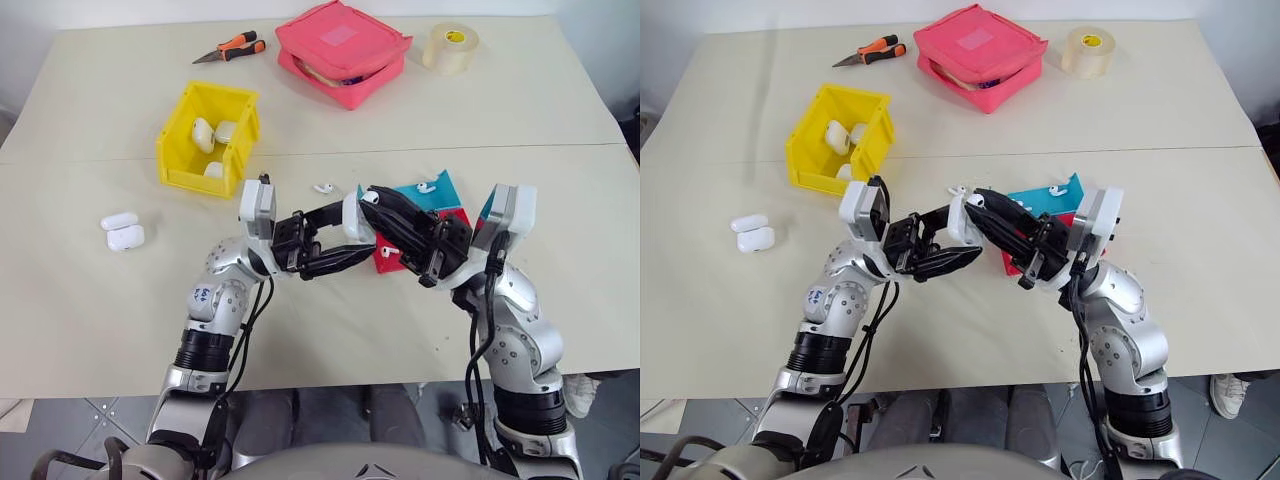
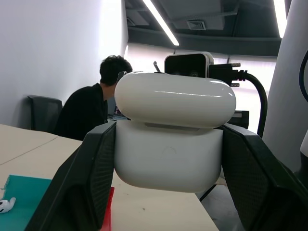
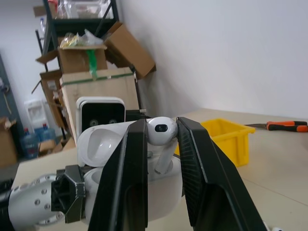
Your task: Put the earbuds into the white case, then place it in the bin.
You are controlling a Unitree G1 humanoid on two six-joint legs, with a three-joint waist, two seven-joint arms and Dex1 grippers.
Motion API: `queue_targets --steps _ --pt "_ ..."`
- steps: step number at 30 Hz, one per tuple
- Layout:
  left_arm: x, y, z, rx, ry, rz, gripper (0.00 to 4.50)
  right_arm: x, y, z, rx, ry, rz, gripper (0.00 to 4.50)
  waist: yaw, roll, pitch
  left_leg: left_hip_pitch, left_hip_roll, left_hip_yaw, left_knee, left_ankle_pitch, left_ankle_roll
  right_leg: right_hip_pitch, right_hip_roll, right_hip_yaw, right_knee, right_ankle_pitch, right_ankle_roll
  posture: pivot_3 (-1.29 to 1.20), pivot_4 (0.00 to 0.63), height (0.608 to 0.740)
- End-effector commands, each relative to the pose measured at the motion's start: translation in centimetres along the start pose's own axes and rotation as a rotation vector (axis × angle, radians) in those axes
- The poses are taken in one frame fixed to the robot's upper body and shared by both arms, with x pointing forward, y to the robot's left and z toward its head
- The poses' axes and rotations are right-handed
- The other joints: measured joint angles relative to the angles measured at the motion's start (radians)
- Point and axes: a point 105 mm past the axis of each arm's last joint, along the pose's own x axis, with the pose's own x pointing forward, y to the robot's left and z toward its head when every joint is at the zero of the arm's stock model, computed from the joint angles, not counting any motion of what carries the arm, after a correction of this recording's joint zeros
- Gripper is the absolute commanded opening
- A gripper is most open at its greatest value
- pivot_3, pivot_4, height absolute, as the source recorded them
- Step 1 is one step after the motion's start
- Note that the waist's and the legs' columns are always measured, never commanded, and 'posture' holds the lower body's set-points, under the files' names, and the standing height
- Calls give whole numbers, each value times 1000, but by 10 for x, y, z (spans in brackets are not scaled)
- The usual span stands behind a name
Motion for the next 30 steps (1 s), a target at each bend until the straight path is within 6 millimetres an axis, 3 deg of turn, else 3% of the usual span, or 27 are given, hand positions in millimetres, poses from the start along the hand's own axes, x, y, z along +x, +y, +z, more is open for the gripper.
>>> queue_targets --steps 1,17,30 --pt "7 -4 17 67 -60 -37 2866 -5 0 -15 3 76 16 530 0 0 0 0 0 0 0 0 0 0 0 0 0 0 0 0 150 740" --pt "7 -1 19 81 -89 -4 2866 -10 1 0 -32 86 71 530 1 0 0 0 0 0 0 0 0 0 0 0 0 0 0 0 150 740" --pt "9 -10 11 56 -47 -78 2866 -2 -10 -5 -54 87 50 530 1 0 0 0 0 0 0 0 0 0 0 0 0 0 0 0 150 740"
